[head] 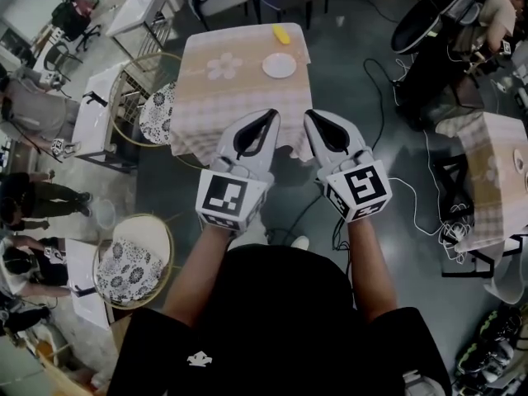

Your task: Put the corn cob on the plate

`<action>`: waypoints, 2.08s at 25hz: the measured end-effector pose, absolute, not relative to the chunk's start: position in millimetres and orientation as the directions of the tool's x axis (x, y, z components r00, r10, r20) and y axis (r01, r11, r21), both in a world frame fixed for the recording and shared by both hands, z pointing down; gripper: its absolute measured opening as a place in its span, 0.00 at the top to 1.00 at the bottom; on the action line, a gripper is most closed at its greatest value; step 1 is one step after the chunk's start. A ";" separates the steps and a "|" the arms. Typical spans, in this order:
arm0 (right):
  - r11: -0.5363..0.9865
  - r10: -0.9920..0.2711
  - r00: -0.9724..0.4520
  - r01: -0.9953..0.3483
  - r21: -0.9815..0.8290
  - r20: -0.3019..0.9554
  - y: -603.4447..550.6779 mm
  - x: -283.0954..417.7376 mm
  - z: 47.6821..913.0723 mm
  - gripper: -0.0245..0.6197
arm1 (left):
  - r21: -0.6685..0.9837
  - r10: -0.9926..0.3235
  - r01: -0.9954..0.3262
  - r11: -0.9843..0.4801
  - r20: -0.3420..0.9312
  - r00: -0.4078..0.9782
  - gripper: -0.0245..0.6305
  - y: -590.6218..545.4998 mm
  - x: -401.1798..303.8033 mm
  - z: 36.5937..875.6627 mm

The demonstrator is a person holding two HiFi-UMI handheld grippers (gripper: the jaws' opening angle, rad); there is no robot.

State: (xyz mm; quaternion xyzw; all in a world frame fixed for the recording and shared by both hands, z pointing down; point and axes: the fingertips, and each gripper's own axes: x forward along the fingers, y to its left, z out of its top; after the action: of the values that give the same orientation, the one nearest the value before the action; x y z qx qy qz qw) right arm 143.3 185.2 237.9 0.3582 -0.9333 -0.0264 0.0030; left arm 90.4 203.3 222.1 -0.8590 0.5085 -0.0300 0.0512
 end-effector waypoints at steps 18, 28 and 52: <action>0.713 -0.700 -0.714 -0.699 0.046 0.018 99.9 74.5 242.9 0.96 | -0.068 -0.862 -0.860 -0.505 -0.010 0.507 0.95 115.4 15.3 224.5; 0.681 -0.733 -0.680 -0.730 0.055 0.039 67.4 38.2 242.6 0.96 | -0.061 -0.841 -0.839 -0.540 -0.008 0.542 0.95 83.3 -26.8 225.3; 0.636 -0.771 -0.633 -0.769 0.063 0.062 37.5 11.3 247.5 0.96 | -0.019 -0.813 -0.813 -0.582 -0.022 0.582 0.95 52.7 -56.8 234.3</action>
State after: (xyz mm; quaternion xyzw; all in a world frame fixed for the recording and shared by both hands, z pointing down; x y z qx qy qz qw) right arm 11.3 37.5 247.5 0.4261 -0.9036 -0.0154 0.0417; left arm -56.8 52.7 234.3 -0.8893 0.4570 0.0056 0.0134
